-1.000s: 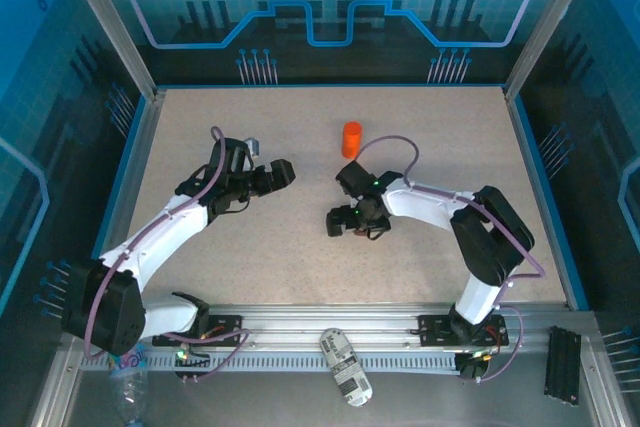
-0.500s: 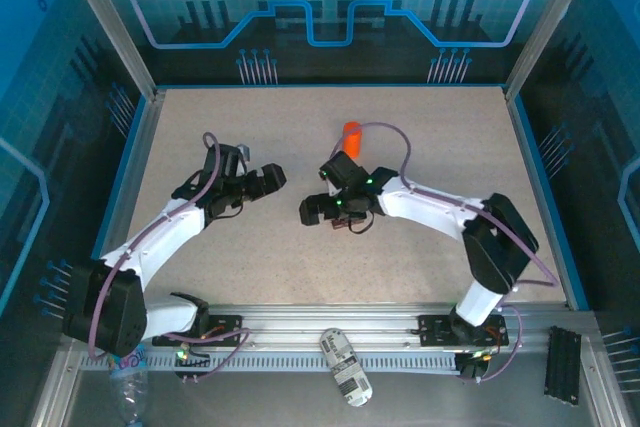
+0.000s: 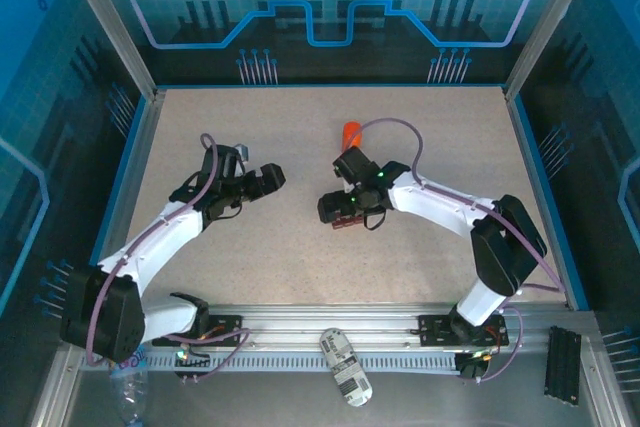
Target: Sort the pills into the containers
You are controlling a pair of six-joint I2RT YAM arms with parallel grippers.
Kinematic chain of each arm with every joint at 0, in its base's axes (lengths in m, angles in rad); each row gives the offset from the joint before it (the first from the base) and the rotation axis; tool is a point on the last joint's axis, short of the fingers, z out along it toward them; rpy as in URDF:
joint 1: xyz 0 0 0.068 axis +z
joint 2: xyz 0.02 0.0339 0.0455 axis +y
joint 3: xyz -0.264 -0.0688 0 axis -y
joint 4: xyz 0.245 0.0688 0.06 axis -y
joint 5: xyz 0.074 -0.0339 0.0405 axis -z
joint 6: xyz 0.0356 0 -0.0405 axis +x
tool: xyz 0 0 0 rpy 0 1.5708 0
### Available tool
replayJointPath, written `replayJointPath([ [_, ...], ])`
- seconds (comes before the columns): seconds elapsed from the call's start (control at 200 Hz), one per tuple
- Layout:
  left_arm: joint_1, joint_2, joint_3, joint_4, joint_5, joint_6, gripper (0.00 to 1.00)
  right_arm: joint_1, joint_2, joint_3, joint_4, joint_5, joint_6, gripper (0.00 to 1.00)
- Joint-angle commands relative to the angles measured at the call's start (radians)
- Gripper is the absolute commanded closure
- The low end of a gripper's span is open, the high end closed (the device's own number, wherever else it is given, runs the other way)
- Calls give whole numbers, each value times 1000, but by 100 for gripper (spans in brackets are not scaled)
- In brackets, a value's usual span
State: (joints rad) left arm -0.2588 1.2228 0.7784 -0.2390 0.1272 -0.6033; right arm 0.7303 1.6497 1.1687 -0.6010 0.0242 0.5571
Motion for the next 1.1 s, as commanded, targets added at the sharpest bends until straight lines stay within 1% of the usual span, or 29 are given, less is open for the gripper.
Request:
replayJointPath([
  [0.0, 10, -22, -19, -16, -19, -6, 1, 40, 9, -44, 53, -89, 24, 0],
  [0.225, 22, -20, -7, -14, -6, 1, 1, 119, 75, -73, 114, -110, 71, 0],
  [0.4, 23, -8, -5, -18, 0, -11, 1, 135, 139, -42, 130, -99, 76, 0],
  [0.575, 23, -11, -5, -23, 5, -20, 1, 118, 176, 6, 139, -90, 68, 0],
  [0.83, 23, -29, -2, -44, 3, -21, 1, 67, 230, 82, 150, -107, 58, 0],
  [0.981, 23, -39, -5, -48, 3, -23, 1, 26, 259, 118, 179, -154, 75, 0],
  [1.096, 22, -46, -9, -45, 6, -27, 1, 13, 245, 155, 177, -181, 60, 0],
])
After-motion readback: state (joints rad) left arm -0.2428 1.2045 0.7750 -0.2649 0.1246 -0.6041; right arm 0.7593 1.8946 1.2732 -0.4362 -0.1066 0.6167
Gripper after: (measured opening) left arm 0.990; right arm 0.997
